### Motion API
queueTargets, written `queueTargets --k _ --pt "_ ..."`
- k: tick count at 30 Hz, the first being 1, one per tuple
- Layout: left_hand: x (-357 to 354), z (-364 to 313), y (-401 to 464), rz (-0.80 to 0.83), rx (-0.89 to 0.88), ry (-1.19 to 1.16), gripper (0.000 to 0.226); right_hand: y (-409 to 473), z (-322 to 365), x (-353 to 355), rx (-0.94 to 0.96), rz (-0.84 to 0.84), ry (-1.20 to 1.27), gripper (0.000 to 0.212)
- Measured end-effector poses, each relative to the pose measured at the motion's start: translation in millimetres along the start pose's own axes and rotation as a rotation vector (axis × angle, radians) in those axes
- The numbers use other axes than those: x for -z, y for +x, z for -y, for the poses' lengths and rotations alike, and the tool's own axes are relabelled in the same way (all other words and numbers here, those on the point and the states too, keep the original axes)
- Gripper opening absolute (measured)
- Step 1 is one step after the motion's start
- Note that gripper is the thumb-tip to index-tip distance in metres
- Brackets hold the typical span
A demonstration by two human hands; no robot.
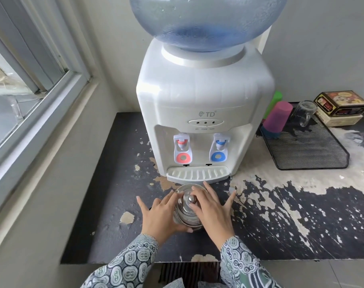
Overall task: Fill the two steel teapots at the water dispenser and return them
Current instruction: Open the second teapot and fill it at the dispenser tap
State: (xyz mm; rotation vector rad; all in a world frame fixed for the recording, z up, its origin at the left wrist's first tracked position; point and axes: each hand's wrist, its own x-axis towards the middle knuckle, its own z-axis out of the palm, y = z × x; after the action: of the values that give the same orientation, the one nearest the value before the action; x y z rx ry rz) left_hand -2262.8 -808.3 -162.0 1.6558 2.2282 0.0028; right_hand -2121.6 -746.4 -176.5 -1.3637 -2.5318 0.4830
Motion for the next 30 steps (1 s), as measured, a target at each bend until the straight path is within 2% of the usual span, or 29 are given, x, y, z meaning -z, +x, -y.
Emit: queueTargets --k 4,8,11,13,15,19,24,27,28,30 --pt "0.7 0.9 -0.4 -0.016 -0.030 0.044 0.097 0.6 2.9 10.8 -0.006 0.058 -0.001 0.035" --pt "-2.1 -8.7 3.3 -0.065 -0.093 0.162 0.098 -3.4 -2.9 17.4 0.049 0.118 0.004 0.050" --pt "-12.2 -10.8 9.7 -0.238 -0.303 0.205 0.109 -14.4 -16.2 12.1 0.087 0.053 -0.012 0.061" --pt "-19.8 -6.3 12.1 -0.306 -0.467 0.133 0.112 -21.3 -29.0 6.9 0.130 0.037 -0.061 0.061" --pt "-23.7 0.2 15.5 -0.305 -0.550 0.039 0.110 -25.8 -39.9 2.6 0.166 0.082 -0.118 0.066" --pt "-24.4 7.1 21.5 -0.200 -0.507 -0.056 0.108 -24.9 -44.6 0.8 0.228 0.112 -0.160 0.082" --pt "-25.6 8.2 24.6 -0.184 -0.480 -0.135 0.104 -18.1 -43.4 5.6 0.270 -0.027 -0.124 0.068" --pt "-15.8 6.3 25.9 -0.163 -0.467 -0.214 0.092 -8.8 -44.1 9.1 0.280 -0.103 -0.073 0.053" --pt "-8.7 4.9 26.5 -0.134 -0.450 -0.252 0.086 -3.4 -41.3 12.9 0.279 -0.102 -0.042 0.054" --pt "4.7 3.6 28.9 -0.064 -0.419 -0.320 0.077 8.4 -32.5 22.8 0.240 -0.046 0.070 0.073"
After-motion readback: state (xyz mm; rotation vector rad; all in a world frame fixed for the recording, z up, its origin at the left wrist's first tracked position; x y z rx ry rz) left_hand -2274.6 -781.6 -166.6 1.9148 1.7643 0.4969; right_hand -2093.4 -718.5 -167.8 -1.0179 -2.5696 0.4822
